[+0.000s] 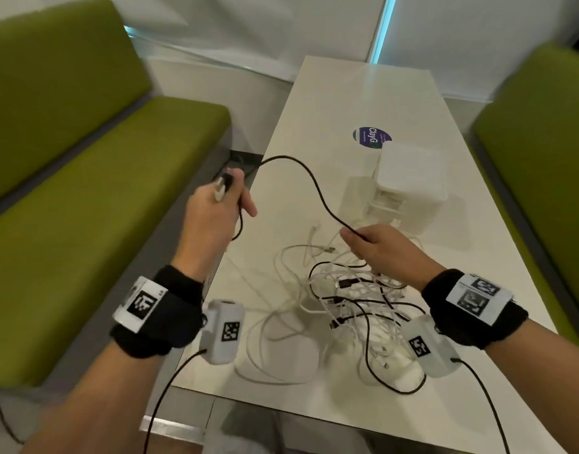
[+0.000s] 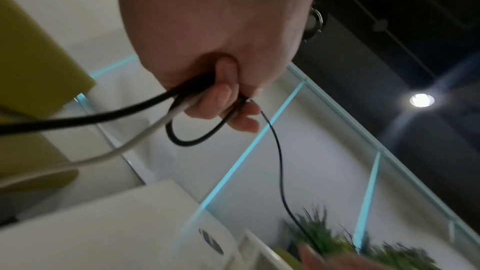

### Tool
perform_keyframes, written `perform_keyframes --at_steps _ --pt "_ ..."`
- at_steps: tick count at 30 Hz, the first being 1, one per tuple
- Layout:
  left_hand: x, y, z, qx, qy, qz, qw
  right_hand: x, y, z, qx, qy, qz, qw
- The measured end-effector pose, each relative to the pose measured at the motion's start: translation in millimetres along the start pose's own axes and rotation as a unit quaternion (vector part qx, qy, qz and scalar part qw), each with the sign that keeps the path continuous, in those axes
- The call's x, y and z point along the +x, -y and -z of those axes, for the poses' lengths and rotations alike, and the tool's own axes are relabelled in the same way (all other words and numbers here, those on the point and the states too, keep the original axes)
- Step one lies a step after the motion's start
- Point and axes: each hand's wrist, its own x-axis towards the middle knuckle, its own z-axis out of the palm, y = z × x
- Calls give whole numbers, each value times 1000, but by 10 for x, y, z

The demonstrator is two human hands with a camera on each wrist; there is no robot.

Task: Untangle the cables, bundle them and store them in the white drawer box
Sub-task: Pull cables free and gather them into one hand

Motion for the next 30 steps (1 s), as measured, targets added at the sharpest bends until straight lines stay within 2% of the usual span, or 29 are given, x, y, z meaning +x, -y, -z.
perform_keyframes --at_steps 2,8,11,14,19,22,27,30 --pt "-165 47 -228 67 60 -1 996 13 105 -53 -55 4 35 998" --pt "-382 82 -660 81 202 -4 976 7 257 -162 -111 49 80 989" --pt "-431 59 -707 54 221 -3 974 -14 252 -180 -140 81 80 984" --pt "-435 57 -716 85 171 -28 981 -27 226 -220 -146 96 77 982" --pt "-321 16 -561 109 88 -76 987 -21 116 -165 -118 31 65 990" --pt "-223 -59 -427 112 45 -124 985 -17 138 -90 -145 32 67 987" --pt "-77 -206 -141 3 -53 -146 988 43 246 -23 -144 43 61 987" --pt "13 -342 53 -79 -175 -144 971 40 212 35 -164 66 9 984"
